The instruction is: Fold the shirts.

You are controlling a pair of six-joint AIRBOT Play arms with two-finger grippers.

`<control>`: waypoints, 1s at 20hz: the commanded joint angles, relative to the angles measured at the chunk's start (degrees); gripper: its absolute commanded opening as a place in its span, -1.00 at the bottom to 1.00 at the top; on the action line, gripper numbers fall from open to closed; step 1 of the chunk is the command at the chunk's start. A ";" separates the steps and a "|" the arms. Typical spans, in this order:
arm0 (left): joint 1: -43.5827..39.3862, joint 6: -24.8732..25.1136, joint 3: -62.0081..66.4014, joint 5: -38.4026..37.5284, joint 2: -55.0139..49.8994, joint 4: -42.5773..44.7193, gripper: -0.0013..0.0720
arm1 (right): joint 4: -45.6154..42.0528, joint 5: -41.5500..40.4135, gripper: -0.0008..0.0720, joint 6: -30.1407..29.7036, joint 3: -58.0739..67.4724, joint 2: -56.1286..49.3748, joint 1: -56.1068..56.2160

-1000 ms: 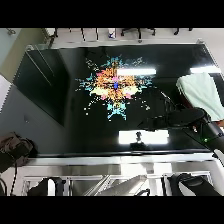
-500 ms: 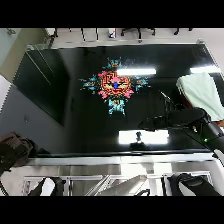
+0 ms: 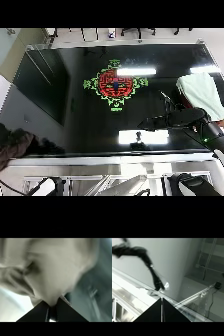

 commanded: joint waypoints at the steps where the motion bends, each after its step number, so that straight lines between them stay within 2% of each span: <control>1: -14.80 0.33 10.54 1.60 7.37 -5.60 -0.92 | 0.02 0.00 -0.93 0.00 -0.02 0.02 0.04; 3: -25.27 0.00 16.06 1.57 10.47 -7.37 -0.92 | 0.00 0.00 -0.93 0.00 -0.02 0.02 0.04; 6: -41.00 -3.74 21.22 1.46 11.32 -8.52 -0.92 | 0.00 0.00 -0.93 0.00 -0.02 0.02 0.02; 11: -63.01 -8.81 17.68 -2.43 3.85 -8.46 -0.92 | 0.00 0.00 -0.93 0.00 -0.02 0.02 0.04; 14: -70.53 -11.61 13.27 -8.33 -4.61 -8.55 -0.92 | 0.02 0.02 -0.93 0.00 -0.02 0.02 0.04; 18: -71.30 -14.32 14.97 -10.88 -14.58 -11.87 -0.92 | 0.07 0.02 -0.92 0.02 0.00 -0.04 0.04; 19: -70.25 -14.08 16.65 -9.92 -15.82 -12.90 -0.71 | 0.22 -0.02 -0.92 0.04 0.00 -0.09 0.02; 20: -68.74 -14.01 18.95 -7.63 -16.37 -12.90 0.22 | 0.44 -0.22 -0.92 0.09 0.02 -0.07 -0.04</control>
